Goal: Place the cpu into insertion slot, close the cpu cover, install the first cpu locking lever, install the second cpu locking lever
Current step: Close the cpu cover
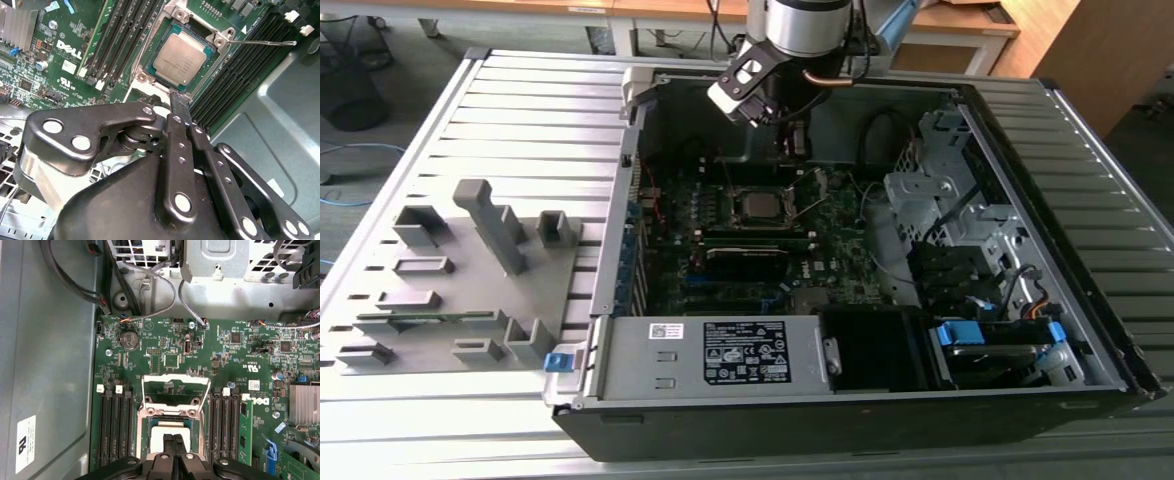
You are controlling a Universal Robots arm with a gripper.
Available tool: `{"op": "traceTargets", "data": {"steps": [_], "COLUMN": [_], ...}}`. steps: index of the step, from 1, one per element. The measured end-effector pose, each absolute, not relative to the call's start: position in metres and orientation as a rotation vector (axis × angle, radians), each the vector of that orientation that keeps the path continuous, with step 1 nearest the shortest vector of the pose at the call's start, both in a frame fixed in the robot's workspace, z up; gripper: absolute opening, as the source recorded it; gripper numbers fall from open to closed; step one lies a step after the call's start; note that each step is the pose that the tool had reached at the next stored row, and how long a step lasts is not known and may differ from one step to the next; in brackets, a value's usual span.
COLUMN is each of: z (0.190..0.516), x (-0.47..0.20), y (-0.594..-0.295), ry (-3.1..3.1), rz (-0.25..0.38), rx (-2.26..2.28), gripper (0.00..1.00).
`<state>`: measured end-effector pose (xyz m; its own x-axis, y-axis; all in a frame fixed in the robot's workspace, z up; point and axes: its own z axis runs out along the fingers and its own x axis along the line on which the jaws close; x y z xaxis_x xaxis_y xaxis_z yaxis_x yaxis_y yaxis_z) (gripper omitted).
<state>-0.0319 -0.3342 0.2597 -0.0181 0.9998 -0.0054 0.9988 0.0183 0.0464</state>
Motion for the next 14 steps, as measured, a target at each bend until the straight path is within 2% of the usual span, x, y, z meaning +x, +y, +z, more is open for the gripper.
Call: {"op": "traceTargets", "data": {"steps": [14], "z": [0.2618], "x": [-0.0316], "y": [-0.3342], "ry": [2.215], "rz": [0.046], "rx": [2.175], "gripper": [0.11]}}
